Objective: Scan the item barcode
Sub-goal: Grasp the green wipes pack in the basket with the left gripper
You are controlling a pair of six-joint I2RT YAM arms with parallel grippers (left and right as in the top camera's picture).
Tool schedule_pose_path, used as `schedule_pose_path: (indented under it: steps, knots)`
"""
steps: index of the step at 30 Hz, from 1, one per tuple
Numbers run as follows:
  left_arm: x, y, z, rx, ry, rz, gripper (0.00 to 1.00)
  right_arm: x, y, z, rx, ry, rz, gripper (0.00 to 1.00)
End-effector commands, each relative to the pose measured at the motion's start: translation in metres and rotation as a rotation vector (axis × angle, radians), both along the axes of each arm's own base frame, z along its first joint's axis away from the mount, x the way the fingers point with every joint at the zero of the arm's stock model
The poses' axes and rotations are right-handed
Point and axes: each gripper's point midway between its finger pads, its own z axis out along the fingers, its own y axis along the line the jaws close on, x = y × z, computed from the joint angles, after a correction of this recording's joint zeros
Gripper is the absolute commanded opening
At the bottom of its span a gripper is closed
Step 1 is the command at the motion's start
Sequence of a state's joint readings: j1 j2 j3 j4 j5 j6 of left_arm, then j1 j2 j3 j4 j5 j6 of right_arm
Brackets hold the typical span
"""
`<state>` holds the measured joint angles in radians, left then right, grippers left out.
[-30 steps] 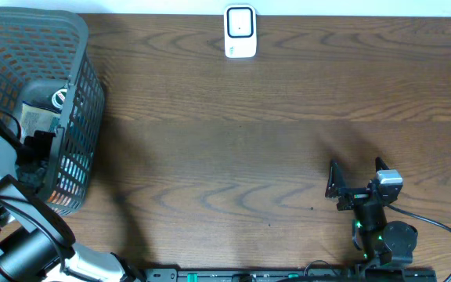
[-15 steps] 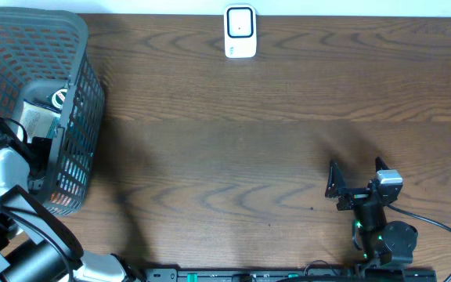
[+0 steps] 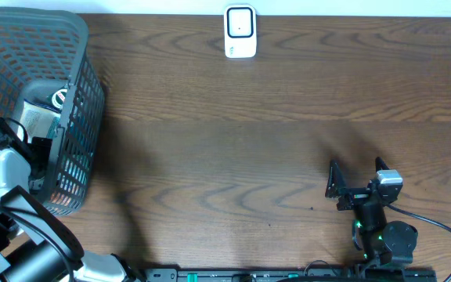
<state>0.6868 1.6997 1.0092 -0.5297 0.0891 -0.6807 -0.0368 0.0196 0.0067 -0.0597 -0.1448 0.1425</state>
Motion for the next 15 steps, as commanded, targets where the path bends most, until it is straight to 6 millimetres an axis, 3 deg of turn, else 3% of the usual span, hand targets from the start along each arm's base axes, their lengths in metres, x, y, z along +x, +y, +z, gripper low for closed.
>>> schedule_pose_path:
  steps: [1, 12, 15]
  knots:
    - [-0.026, -0.010, -0.046, -0.052, 0.115, 0.016, 0.98, 0.000, 0.001, -0.001, 0.010, 0.006, 0.005, 0.99]
    - [-0.019, -0.005, -0.046, -0.032, 0.090, 0.017, 0.98, 0.000, 0.001, -0.001, 0.010, 0.006, 0.005, 0.99]
    - [-0.016, -0.015, -0.047, -0.084, 0.070, 0.003, 0.98, 0.000, 0.001, -0.001, 0.010, 0.006, 0.005, 0.99]
